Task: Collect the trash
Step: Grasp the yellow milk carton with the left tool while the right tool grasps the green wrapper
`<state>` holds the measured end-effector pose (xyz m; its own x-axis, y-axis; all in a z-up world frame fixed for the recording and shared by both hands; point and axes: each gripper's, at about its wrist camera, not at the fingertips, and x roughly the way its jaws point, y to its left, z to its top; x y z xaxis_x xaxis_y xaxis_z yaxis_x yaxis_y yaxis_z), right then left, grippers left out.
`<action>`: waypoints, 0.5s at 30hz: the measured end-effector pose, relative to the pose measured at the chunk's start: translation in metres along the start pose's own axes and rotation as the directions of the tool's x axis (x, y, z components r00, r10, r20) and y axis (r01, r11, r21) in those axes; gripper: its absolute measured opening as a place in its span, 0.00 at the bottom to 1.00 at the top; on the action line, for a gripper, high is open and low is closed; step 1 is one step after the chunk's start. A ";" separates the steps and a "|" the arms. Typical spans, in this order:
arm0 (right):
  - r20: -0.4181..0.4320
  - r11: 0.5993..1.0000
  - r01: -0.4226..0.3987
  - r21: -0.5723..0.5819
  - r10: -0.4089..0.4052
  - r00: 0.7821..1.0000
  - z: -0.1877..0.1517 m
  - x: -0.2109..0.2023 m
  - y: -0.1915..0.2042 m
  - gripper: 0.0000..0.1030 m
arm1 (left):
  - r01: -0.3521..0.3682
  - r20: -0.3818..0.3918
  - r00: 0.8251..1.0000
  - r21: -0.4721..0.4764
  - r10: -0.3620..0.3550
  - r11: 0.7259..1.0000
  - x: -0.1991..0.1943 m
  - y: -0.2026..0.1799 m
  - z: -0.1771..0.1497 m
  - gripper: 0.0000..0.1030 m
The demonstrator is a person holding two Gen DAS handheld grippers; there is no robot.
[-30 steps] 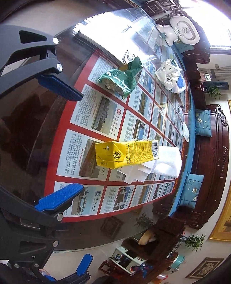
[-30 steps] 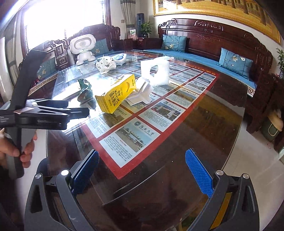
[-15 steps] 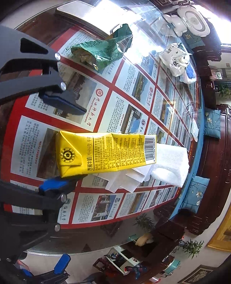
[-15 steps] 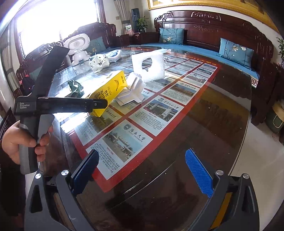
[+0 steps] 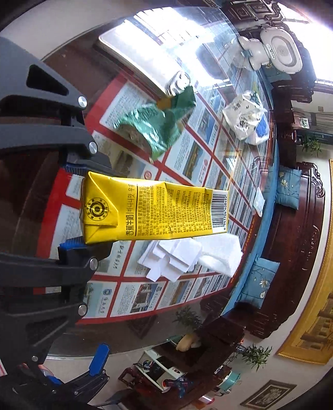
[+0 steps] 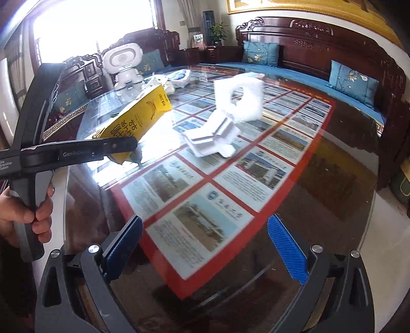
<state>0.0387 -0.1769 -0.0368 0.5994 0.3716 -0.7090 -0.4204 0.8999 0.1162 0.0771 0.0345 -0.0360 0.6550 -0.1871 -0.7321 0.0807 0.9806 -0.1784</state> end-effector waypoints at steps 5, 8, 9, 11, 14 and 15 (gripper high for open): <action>-0.006 0.997 -0.034 -0.068 0.034 0.999 0.014 0.015 0.035 0.91 | -0.044 0.026 0.999 -0.070 0.046 0.997 -0.025 0.044 -0.009 0.38; -0.022 0.993 -0.071 -0.097 0.069 0.997 0.030 0.031 0.054 0.89 | -0.067 0.043 0.996 -0.103 0.071 0.992 -0.037 0.066 -0.011 0.38; -0.028 0.991 -0.087 -0.105 0.085 0.996 0.037 0.037 0.061 0.87 | -0.072 0.049 0.996 -0.112 0.078 0.991 -0.041 0.073 -0.012 0.38; -0.040 0.986 -0.114 -0.119 0.110 0.993 0.051 0.052 0.074 0.85 | -0.084 0.060 0.994 -0.130 0.092 0.988 -0.048 0.086 -0.013 0.38; -0.062 0.980 -0.141 -0.139 0.133 0.989 0.075 0.077 0.091 0.79 | -0.098 0.064 0.992 -0.146 0.109 0.984 -0.052 0.100 -0.014 0.38; -0.065 0.978 -0.151 -0.142 0.144 0.988 0.081 0.084 0.096 0.79 | -0.101 0.063 0.992 -0.150 0.111 0.984 -0.051 0.104 -0.014 0.38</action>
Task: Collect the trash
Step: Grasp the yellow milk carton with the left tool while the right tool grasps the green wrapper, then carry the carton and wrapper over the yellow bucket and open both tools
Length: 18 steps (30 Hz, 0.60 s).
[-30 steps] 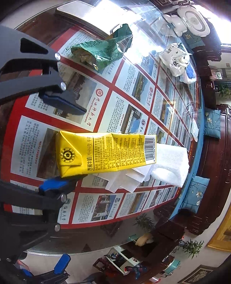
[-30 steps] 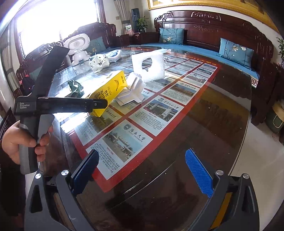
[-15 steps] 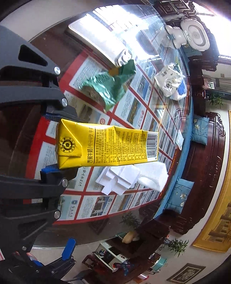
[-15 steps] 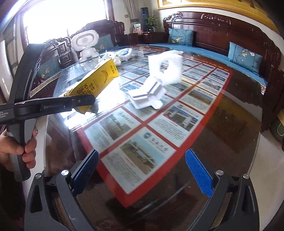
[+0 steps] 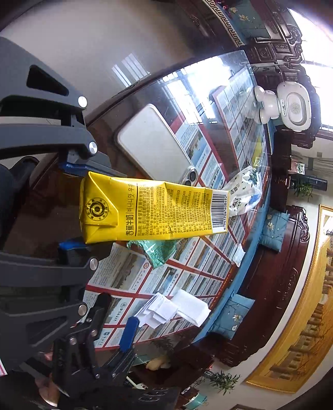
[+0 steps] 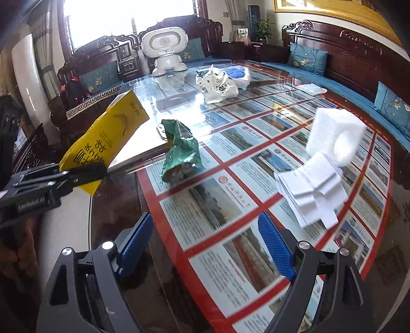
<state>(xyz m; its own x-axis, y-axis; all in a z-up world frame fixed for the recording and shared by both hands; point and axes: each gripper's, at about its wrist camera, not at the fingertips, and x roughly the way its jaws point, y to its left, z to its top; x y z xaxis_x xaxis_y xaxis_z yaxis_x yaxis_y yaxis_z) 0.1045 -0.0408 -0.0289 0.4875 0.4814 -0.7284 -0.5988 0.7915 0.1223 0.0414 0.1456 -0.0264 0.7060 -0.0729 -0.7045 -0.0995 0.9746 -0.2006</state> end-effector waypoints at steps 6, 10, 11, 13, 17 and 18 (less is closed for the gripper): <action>-0.027 0.999 -0.012 -0.042 0.011 1.000 0.046 0.049 0.014 0.78 | -0.015 0.001 1.000 -0.024 0.015 1.000 0.005 0.018 0.001 0.38; -0.064 0.999 -0.020 -0.046 0.017 0.998 0.067 0.080 0.018 0.77 | -0.025 0.002 1.000 -0.036 0.025 0.999 0.006 0.026 0.003 0.38; -0.076 0.999 -0.016 -0.044 0.013 0.997 0.069 0.085 0.019 0.73 | -0.024 0.002 1.000 -0.037 0.024 0.999 0.006 0.026 0.003 0.38; -0.123 0.998 -0.049 -0.051 0.042 0.991 0.070 0.099 0.019 0.38 | -0.024 0.002 1.000 -0.040 0.024 0.999 0.007 0.026 0.003 0.38; -0.134 0.994 -0.101 -0.045 0.094 0.986 0.064 0.096 0.017 0.06 | -0.014 -0.001 1.000 -0.035 0.014 0.999 0.007 0.023 0.002 0.38; -0.124 0.993 -0.107 -0.046 0.100 0.987 0.062 0.089 0.016 0.06 | -0.011 -0.002 1.000 -0.029 0.011 1.000 0.007 0.020 0.001 0.38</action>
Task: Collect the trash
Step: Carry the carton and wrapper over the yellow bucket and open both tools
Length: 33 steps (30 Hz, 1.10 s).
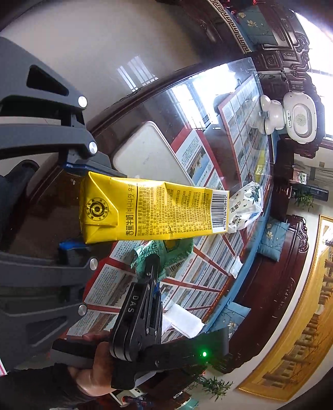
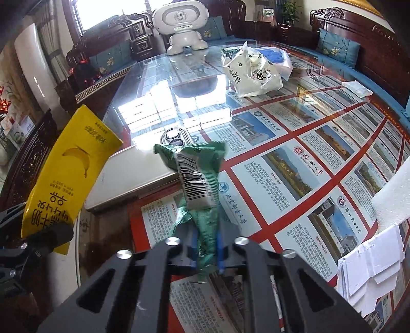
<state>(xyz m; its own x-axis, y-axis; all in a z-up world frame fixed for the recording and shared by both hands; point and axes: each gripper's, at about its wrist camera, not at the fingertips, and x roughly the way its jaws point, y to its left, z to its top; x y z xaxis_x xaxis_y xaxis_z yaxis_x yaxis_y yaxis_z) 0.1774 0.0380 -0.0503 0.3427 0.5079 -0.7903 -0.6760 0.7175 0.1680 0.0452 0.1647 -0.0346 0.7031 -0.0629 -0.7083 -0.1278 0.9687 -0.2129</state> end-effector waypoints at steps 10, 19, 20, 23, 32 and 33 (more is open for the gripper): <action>0.130 0.999 0.019 0.046 -0.025 0.991 -0.055 -0.097 -0.021 0.05 | 0.093 -0.014 0.996 0.104 -0.092 0.990 -0.016 -0.059 -0.009 0.38; 0.182 0.981 0.077 0.175 -0.109 0.977 -0.149 -0.196 -0.060 0.05 | 0.245 -0.103 0.969 0.274 -0.225 0.930 -0.023 -0.168 -0.042 0.38; 0.183 0.976 0.092 0.195 -0.129 0.975 -0.162 -0.207 -0.067 0.05 | 0.260 -0.114 0.965 0.290 -0.237 0.921 -0.023 -0.180 -0.046 0.38; 0.185 0.956 0.127 0.265 -0.179 0.966 -0.196 -0.237 -0.088 0.05 | 0.319 -0.162 0.946 0.340 -0.280 0.884 -0.022 -0.221 -0.060 0.38; 0.188 0.884 0.195 0.424 -0.296 0.936 -0.291 -0.305 -0.138 0.05 | 0.424 -0.281 0.903 0.453 -0.325 0.784 -0.012 -0.336 -0.106 0.38; 0.187 0.877 0.198 0.438 -0.304 0.934 -0.301 -0.310 -0.143 0.05 | 0.429 -0.291 0.900 0.464 -0.324 0.775 -0.010 -0.347 -0.111 0.38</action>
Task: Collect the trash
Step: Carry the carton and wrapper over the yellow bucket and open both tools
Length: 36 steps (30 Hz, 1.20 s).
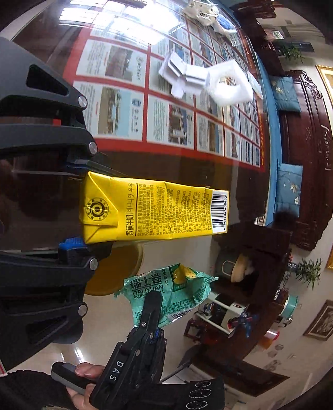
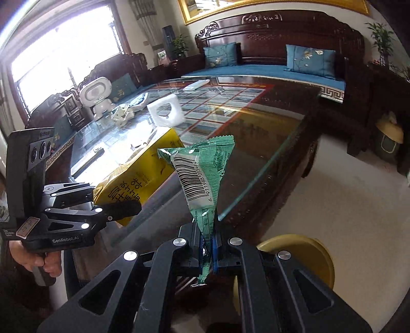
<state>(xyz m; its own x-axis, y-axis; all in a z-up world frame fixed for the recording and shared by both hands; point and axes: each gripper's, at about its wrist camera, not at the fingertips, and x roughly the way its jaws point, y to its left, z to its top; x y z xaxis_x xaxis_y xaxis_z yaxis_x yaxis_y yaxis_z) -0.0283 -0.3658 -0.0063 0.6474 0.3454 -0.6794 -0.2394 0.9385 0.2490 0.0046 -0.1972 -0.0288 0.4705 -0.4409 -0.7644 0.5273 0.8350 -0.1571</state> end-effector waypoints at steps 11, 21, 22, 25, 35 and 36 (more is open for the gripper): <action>-0.032 0.983 0.120 0.138 -0.116 0.993 -0.064 -0.044 -0.095 0.05 | 0.067 -0.124 0.991 0.142 -0.049 0.988 0.076 -0.096 0.017 0.38; -0.086 0.957 0.170 0.236 -0.154 0.984 -0.102 -0.050 -0.155 0.05 | 0.107 -0.255 0.966 0.220 -0.049 0.970 0.147 -0.157 0.025 0.38; -0.088 0.955 0.171 0.242 -0.154 0.984 -0.105 -0.050 -0.158 0.05 | 0.110 -0.272 0.961 0.221 -0.047 0.969 0.156 -0.161 0.026 0.38; -0.096 0.946 0.171 0.276 -0.150 0.984 -0.114 -0.048 -0.174 0.05 | 0.102 -0.289 0.957 0.246 -0.028 0.964 0.172 -0.169 0.026 0.51; -0.145 0.942 0.163 0.293 -0.125 0.982 -0.126 -0.032 -0.190 0.05 | 0.061 -0.284 0.959 0.229 0.007 0.971 0.179 -0.158 0.030 0.56; -0.148 0.944 0.160 0.288 -0.121 0.982 -0.124 -0.029 -0.188 0.05 | 0.063 -0.282 0.959 0.224 0.003 0.972 0.177 -0.156 0.030 0.56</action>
<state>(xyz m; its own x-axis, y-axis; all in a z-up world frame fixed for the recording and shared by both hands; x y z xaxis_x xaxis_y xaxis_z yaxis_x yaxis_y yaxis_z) -0.0913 -0.5520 -0.1189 0.5578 0.2248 -0.7990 0.0857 0.9419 0.3248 0.0270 -0.4154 -0.1210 0.2535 -0.3276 -0.9102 0.7012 0.7104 -0.0604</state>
